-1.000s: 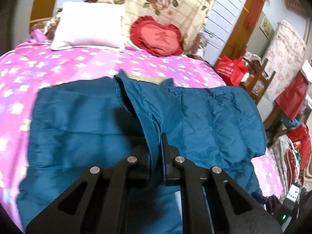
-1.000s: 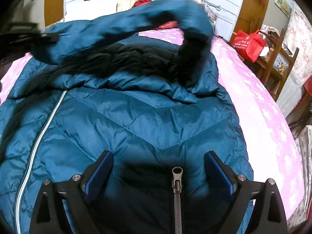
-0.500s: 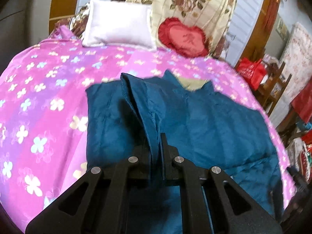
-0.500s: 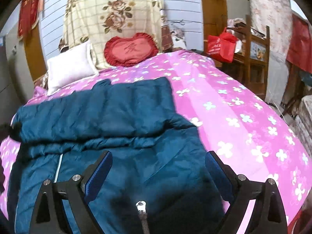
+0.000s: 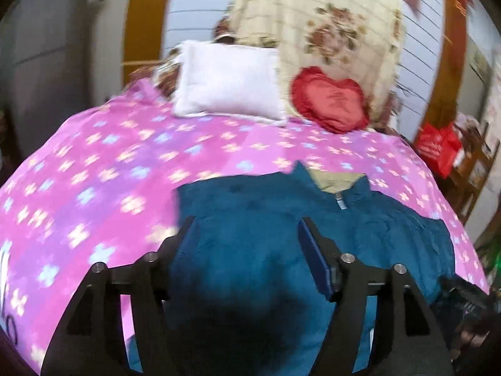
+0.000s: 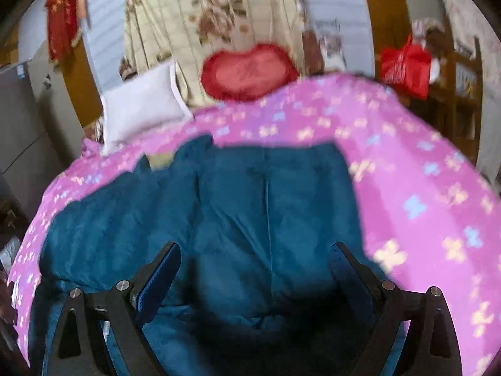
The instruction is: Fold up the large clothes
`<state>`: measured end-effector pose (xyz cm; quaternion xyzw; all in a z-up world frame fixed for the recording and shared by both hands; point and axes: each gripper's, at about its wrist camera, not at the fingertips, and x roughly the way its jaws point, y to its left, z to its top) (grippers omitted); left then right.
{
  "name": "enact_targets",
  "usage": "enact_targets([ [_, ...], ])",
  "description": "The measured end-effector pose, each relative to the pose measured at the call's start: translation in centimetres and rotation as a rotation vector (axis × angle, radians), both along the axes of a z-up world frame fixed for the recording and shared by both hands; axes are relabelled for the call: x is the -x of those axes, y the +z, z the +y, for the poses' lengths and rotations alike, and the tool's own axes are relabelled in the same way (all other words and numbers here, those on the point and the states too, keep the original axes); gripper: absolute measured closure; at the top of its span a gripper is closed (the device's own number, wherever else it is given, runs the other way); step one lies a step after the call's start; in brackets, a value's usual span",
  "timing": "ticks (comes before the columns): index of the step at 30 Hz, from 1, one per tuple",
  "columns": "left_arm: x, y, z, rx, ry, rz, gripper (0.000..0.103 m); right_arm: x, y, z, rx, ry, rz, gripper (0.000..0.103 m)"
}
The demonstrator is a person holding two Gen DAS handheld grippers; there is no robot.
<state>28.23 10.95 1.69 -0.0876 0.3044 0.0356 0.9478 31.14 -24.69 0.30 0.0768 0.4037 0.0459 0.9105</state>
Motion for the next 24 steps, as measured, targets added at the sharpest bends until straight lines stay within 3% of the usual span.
enact_targets([
  [3,-3.4,-3.1,-1.7,-0.045,-0.022,0.117,0.036,-0.6,-1.8,0.0,0.002,0.029,0.074,0.005],
  [6,-5.3,-8.1,-1.4,-0.048,0.007,0.29,0.035,-0.6,-2.6,-0.7,-0.005,0.036,0.108,0.0],
  [10,-3.5,-9.2,-2.3,-0.137,-0.009,0.243,0.035,-0.8,-3.2,-0.7,-0.003,0.071,0.127,0.0],
  [16,-2.9,-9.5,-1.3,-0.104,0.004,0.221,0.035,-1.3,-2.1,-0.6,0.043,0.067,0.158,0.0],
  [21,-3.0,-9.3,-2.0,-0.129,0.012,0.225,0.035,-1.4,2.2,0.0,0.002,-0.003,-0.04,0.0],
  [24,-3.0,-9.3,-2.1,-0.136,0.014,0.227,0.034,-3.1,0.9,1.6,0.009,0.04,-0.02,0.0],
])
